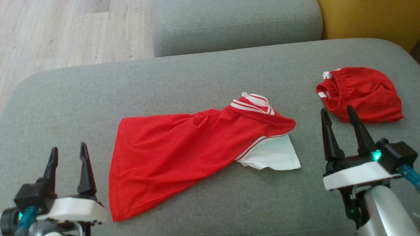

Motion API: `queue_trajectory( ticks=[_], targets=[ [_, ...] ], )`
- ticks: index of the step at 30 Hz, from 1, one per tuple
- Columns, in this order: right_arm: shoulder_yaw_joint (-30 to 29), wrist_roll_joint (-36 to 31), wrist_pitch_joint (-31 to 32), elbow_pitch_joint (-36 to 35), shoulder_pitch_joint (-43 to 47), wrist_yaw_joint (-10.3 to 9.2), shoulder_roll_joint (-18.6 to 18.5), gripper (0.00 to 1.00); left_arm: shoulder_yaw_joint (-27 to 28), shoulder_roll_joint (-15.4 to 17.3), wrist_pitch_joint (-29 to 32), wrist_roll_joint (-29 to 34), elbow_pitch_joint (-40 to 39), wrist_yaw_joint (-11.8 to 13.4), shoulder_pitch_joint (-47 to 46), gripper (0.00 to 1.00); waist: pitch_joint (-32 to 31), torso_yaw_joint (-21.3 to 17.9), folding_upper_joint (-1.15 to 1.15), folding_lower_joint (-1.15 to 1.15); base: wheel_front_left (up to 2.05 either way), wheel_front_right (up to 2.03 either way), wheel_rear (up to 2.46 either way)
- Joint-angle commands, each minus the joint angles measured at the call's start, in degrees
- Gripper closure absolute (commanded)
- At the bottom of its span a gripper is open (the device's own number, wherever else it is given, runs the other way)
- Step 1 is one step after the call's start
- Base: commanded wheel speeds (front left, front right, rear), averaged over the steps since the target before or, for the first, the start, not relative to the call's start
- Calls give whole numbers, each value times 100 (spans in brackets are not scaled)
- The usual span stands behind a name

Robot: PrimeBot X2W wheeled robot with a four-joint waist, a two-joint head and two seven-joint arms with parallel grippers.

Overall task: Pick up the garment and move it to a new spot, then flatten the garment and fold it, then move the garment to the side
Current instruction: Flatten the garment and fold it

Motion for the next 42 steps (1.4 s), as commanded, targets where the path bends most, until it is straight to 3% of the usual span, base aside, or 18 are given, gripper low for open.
queue_trajectory(
  ticks=[1, 9, 23, 28, 33, 36, 42],
  targets=[
    [134, -30, -64, -200, -16, -4, -104, 0, 336, 8, -68, 124, -106, -38, -163, 0, 2, 10, 0, 0, 0, 0, 0],
    [248, -80, -66, 14, 103, -4, -97, 0, 631, -488, -69, 611, 119, -391, -115, 0, 32, 25, 0, 0, 0, 0, 0],
    [347, 115, -47, 229, -91, -4, -243, 0, 975, -852, -70, 953, 219, -918, -202, 0, 95, -11, 0, 0, 0, 0, 0],
    [525, 474, 676, 422, -366, -4, -486, 0, 950, -870, 201, 764, 380, -1075, -158, 0, 133, 0, 0, 0, 0, 0, 0],
    [833, 973, 2173, 787, -557, -4, -688, 0, 788, -808, 1581, 509, 469, -1099, -89, 0, 237, 91, 0, 0, 0, 0, 0],
    [808, 1165, 2812, 1049, -605, -4, -655, 0, 678, -797, 2271, 418, 421, -1058, -31, 0, 325, 169, 0, 0, 0, 0, 0],
    [791, 1558, 3500, 1413, -739, -4, -443, 0, 550, -808, 2965, 232, 535, -1065, 31, 0, 501, 300, 0, 0, 0, 0, 0]
  ],
)
